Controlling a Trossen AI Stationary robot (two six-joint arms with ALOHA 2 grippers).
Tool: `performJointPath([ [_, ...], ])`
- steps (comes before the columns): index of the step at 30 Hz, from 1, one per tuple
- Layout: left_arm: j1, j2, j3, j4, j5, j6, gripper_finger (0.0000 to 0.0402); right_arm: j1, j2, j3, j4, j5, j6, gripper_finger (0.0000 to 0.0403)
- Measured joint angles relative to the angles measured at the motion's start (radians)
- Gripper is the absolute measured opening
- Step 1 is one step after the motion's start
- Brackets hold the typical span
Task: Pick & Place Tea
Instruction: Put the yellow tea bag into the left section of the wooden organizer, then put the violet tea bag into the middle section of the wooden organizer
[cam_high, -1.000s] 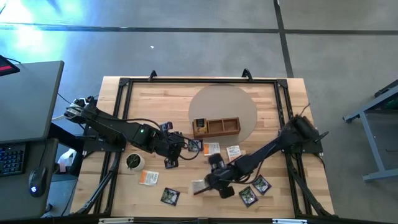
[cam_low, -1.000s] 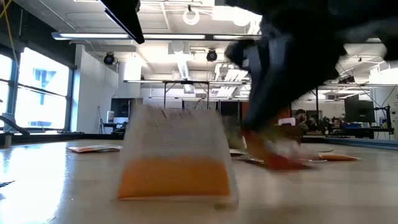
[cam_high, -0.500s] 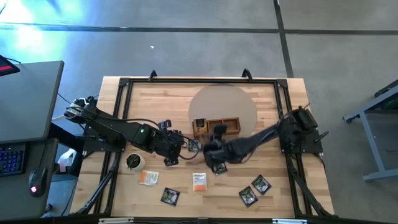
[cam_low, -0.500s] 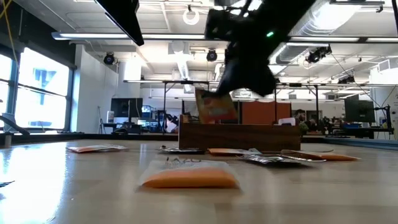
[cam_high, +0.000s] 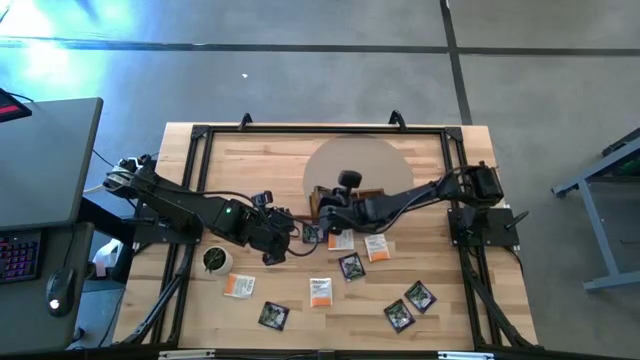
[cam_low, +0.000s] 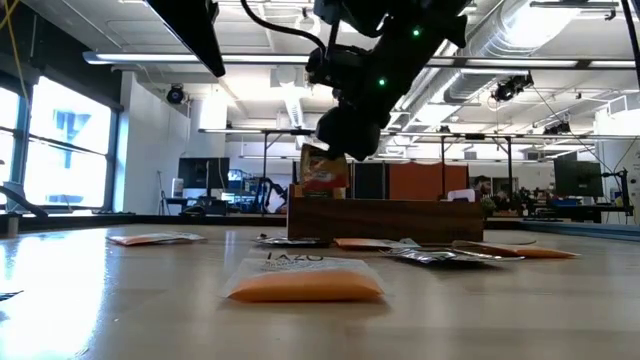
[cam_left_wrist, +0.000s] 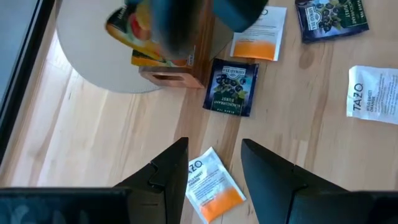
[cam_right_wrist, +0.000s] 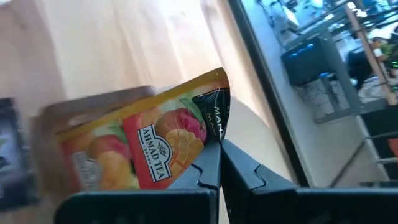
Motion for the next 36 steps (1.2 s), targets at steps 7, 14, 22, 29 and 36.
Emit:
performJointPath([
  [7, 0.0, 0.0, 0.0, -0.035, -0.027, -0.027, 0.0145, 0.034, 0.056, 0.001, 0.003, 0.043, 0.019, 0.0001],
  [14, 0.0, 0.0, 0.0, -0.056, -0.029, -0.05, 0.0145, 0.032, 0.117, 0.001, 0.023, 0.065, -0.002, 0.0008],
  [22, 0.0, 0.0, 0.0, -0.056, -0.029, -0.05, 0.0145, 0.034, 0.119, 0.001, 0.069, 0.018, -0.111, 0.0059],
  [29, 0.0, 0.0, 0.0, -0.059, -0.029, -0.053, 0.0145, 0.071, 0.118, 0.001, 0.072, 0.027, -0.113, 0.0111],
  [36, 0.0, 0.0, 0.0, -0.093, -0.03, -0.094, 0.0145, 0.142, 0.071, 0.001, 0.051, 0.248, -0.25, 0.0144],
])
